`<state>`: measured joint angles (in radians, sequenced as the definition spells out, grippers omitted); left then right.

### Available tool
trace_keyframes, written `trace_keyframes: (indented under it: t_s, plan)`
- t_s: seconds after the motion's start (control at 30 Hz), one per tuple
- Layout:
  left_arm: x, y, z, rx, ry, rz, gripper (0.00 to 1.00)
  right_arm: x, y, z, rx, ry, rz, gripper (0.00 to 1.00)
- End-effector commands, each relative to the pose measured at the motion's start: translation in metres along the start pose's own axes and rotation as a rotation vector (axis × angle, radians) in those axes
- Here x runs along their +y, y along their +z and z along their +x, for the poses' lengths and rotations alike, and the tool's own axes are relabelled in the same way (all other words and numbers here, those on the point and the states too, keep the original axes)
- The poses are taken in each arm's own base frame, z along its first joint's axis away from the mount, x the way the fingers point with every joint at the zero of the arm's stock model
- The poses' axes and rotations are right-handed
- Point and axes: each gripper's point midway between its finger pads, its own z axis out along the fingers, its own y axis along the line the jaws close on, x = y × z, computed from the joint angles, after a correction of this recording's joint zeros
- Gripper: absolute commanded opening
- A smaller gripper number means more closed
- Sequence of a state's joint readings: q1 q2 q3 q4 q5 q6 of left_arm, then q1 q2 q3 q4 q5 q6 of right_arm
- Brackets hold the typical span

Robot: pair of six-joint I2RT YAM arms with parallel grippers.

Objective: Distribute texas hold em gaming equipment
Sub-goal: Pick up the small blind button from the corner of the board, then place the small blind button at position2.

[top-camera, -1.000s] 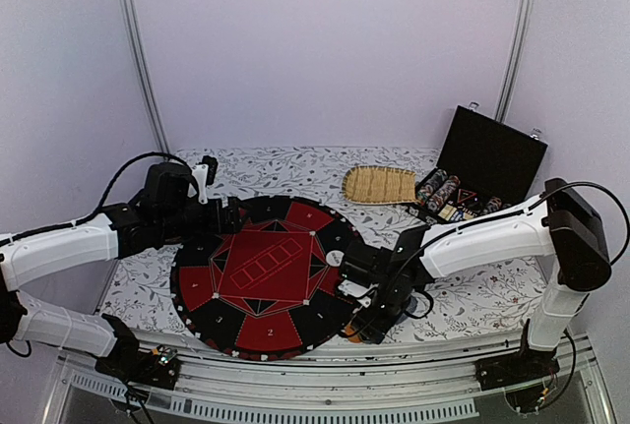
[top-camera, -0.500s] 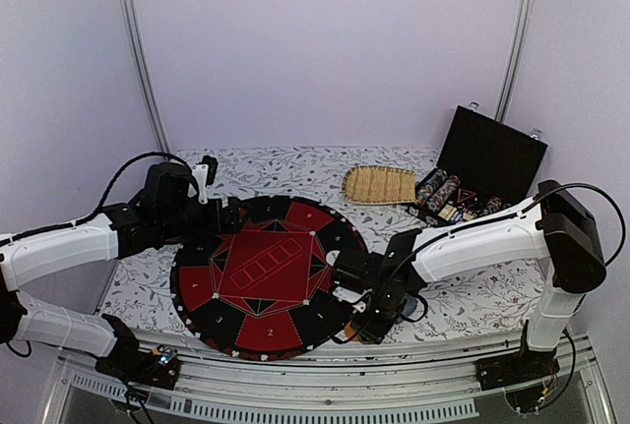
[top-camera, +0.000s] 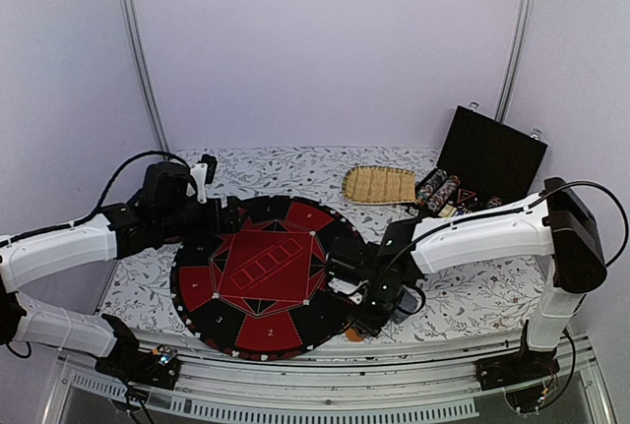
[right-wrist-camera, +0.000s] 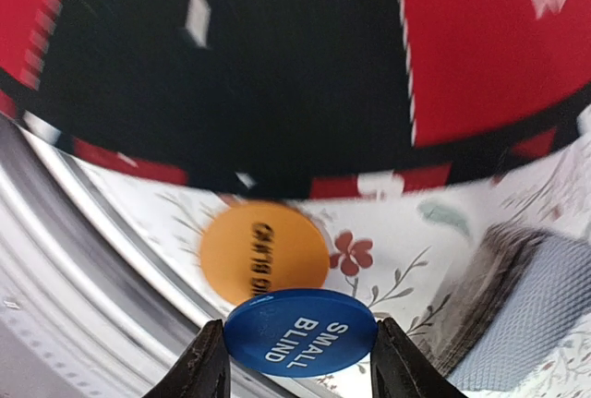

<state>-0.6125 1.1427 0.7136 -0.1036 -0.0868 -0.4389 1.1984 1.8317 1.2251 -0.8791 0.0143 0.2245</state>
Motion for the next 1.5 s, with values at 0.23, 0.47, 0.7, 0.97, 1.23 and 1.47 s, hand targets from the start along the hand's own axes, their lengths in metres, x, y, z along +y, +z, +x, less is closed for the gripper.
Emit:
trace_keyframes:
  t_s: [0.23,0.47,0.7,0.97,1.23,1.47]
  plan:
    - [0.003,-0.012,-0.004,-0.020,0.012,-0.020,0.98,0.082,-0.067,-0.117,-0.363,-0.159,-0.200,0.23]
    - [0.007,-0.014,-0.002,-0.020,0.016,-0.034,0.98,0.110,-0.020,-0.137,-0.306,-0.237,-0.170,0.22]
    - [0.007,-0.012,-0.004,-0.023,0.018,-0.034,0.98,0.107,0.020,-0.126,-0.192,-0.253,-0.091,0.21]
    - [0.008,-0.012,-0.004,-0.019,0.033,-0.042,0.98,0.110,0.030,-0.112,-0.146,-0.276,-0.080,0.24]
    - [0.009,-0.012,-0.005,-0.015,0.047,-0.050,0.98,0.115,0.003,-0.123,-0.211,-0.277,-0.105,0.78]
    - [-0.018,-0.013,-0.011,-0.009,0.099,0.034,0.98,0.079,-0.089,-0.130,-0.412,-0.168,-0.154,0.96]
